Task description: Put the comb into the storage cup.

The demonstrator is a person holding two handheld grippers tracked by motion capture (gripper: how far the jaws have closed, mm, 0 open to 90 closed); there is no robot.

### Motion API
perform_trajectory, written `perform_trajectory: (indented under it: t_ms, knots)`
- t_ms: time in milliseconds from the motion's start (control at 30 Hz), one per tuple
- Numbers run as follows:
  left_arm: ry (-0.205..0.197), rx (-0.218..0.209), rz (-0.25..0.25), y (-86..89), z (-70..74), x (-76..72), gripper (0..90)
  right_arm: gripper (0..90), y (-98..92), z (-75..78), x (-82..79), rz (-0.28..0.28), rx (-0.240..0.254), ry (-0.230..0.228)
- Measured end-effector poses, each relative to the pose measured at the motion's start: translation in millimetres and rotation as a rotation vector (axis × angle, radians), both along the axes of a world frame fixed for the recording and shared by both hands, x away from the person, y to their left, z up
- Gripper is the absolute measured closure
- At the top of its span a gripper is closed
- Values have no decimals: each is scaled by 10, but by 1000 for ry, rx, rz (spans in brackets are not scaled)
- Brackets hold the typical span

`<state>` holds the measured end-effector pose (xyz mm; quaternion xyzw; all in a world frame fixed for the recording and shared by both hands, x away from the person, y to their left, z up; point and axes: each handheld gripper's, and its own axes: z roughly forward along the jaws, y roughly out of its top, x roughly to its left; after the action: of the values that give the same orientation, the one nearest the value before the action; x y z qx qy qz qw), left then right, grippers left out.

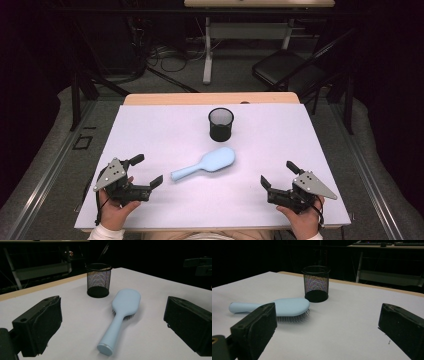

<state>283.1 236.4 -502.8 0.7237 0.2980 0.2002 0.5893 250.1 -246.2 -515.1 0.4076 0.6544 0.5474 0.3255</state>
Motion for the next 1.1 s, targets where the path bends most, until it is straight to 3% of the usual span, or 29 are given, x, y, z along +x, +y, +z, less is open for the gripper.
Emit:
perform_trajectory:
  t_ms: [200,367,500,600,767,1100]
  knots:
    - [37,-37,-16,-2,8,48,5,26,-21,-5,3,-14,-6,22]
    - [69,-16,-33,-47,10,109,5,26,-43,-17,-8,-26,-8,49]
    - [87,14,-52,-88,40,128,5,25,-35,-10,1,-39,-11,45]
    - [109,29,-90,-113,76,163,19,26,-23,-28,30,-36,-31,51]
    - [120,40,-92,-152,144,234,26,26,7,-37,35,-27,-40,78]
    - [147,79,-87,-216,253,307,26,25,0,-30,-3,-29,-49,80]
